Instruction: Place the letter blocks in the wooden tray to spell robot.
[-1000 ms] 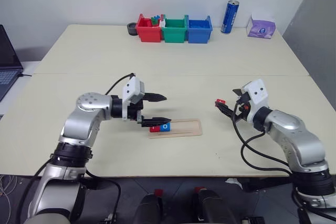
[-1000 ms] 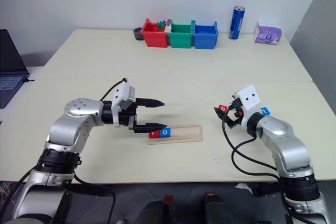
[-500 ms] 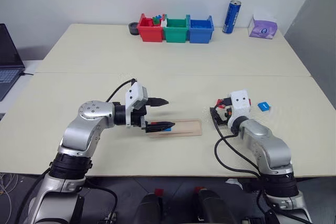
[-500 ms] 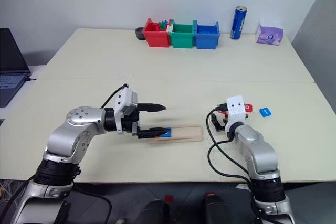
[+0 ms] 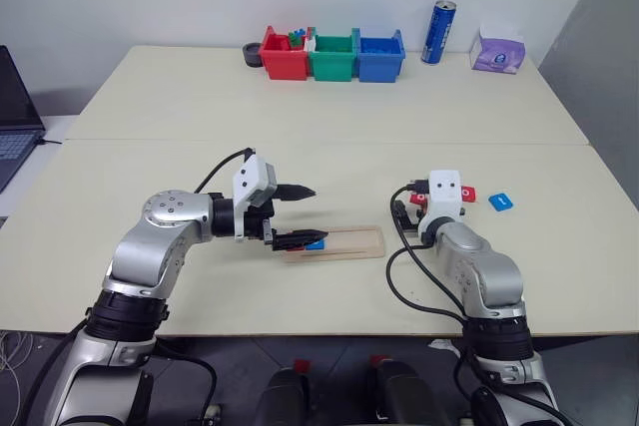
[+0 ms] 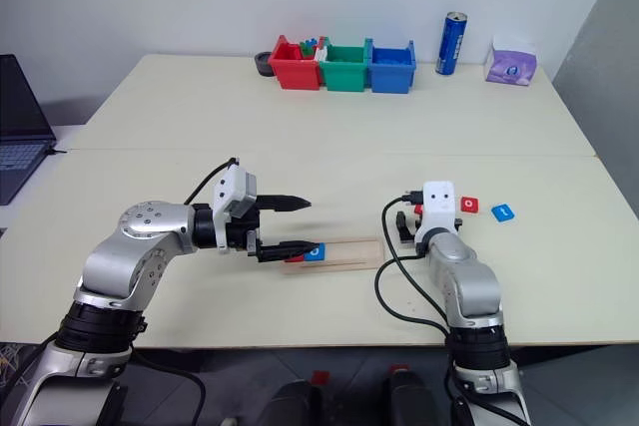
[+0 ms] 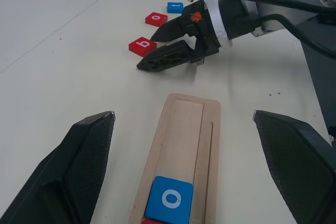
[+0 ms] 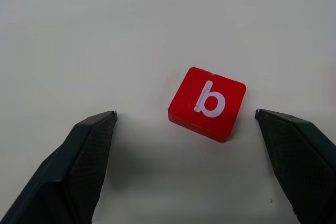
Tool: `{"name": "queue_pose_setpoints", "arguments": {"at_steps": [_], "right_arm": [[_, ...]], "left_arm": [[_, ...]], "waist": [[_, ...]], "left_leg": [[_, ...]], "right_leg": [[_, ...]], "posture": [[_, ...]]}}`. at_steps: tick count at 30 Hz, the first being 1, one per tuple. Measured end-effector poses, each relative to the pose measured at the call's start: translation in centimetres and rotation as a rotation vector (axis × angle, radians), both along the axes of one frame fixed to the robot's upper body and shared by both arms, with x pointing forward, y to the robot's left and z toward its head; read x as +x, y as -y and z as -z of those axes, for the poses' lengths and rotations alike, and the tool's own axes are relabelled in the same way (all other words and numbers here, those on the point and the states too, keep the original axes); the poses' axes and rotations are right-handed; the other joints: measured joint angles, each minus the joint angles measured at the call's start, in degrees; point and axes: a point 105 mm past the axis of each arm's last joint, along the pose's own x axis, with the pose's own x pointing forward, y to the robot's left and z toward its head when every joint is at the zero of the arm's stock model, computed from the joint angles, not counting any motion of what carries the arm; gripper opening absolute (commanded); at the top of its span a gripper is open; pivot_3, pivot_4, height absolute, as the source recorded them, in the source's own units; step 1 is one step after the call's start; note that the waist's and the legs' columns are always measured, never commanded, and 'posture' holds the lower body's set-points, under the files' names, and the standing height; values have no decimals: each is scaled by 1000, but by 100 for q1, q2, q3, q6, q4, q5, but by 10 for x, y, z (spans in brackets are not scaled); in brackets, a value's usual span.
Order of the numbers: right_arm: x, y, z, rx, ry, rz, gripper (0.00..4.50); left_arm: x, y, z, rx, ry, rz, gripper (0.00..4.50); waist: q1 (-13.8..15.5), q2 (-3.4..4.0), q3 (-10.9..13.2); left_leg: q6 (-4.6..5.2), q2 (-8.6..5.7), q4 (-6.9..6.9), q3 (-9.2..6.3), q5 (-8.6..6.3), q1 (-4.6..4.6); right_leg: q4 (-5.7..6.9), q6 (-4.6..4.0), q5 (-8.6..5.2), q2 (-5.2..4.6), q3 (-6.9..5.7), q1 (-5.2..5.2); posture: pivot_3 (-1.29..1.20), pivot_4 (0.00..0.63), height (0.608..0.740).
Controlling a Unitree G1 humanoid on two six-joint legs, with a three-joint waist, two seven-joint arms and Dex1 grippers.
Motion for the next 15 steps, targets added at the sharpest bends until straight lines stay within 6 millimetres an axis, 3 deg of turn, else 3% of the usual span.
{"name": "queue_pose_setpoints", "arguments": {"at_steps": [2, 4, 11, 15], "right_arm": [[1, 1, 1, 1, 4, 21, 4500], [2, 3, 2, 6, 8, 47, 3977], [5, 13, 5, 1, 14, 104, 1544], [6, 13, 6, 0, 20, 105, 1468]], "left_arm": [[0, 0, 0, 0, 0, 1, 4457], [0, 0, 0, 1, -2, 2, 4500], [-2, -2, 3, 8, -13, 8, 4500], [-3, -2, 3, 8, -12, 10, 4500]], "waist": [[-1, -1, -1], [0, -2, -3], [-4, -18, -12], [-6, -18, -13]], "left_leg": [[0, 0, 0, 1, 0, 1], [0, 0, 0, 0, 0, 2], [0, 0, 0, 1, 0, 11], [0, 1, 0, 1, 0, 16]], "right_leg": [[1, 0, 0, 0, 1, 1], [0, 0, 0, 0, 1, 2], [0, 0, 0, 0, 1, 10], [0, 0, 0, 1, 2, 13]], "posture": [[0, 150, 740], [0, 150, 740], [0, 150, 740], [0, 150, 740]]}}
